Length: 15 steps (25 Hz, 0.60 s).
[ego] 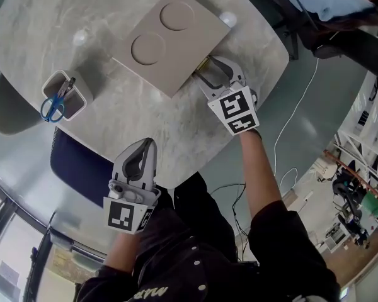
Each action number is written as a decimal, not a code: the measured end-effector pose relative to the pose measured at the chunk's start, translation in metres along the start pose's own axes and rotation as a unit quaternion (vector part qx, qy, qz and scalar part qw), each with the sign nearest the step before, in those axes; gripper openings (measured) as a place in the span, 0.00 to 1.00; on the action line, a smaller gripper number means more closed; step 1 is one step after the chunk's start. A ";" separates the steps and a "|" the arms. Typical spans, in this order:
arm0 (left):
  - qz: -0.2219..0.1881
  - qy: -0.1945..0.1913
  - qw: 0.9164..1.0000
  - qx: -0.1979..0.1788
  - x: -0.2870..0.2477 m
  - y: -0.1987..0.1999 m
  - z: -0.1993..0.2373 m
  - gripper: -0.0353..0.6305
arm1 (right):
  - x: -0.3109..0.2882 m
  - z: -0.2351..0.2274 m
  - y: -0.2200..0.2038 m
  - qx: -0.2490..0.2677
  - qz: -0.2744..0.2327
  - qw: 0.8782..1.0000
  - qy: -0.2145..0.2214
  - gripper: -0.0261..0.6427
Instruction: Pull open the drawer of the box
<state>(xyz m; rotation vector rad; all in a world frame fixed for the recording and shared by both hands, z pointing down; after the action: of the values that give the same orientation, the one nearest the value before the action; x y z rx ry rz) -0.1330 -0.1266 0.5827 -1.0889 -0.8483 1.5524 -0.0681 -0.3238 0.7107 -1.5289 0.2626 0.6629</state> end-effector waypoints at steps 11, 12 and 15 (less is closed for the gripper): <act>0.009 0.005 1.000 -0.006 0.003 -0.006 0.002 0.08 | -0.003 0.001 -0.002 0.026 -0.009 0.999 0.022 0.30; 0.009 0.005 1.000 -0.007 0.003 -0.006 0.002 0.08 | -0.002 0.001 -0.002 0.027 -0.009 0.999 0.022 0.30; 0.008 0.004 1.000 -0.009 0.002 -0.005 0.000 0.08 | -0.002 0.001 -0.002 0.028 -0.006 0.999 0.021 0.30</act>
<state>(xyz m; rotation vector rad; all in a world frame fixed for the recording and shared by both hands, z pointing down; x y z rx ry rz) -0.1316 -0.1239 0.5869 -1.1159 -0.8525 1.5555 -0.0685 -0.3232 0.7137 -1.4909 0.3019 0.6105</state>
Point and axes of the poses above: the fingertips, and each gripper's own axes: x backward along the fingers, z to its left, y out of its top, the point moved 2 cm from there along x, backward along the fingers, and after that the axes turned 7 degrees about -z, right-handed, at the moved point
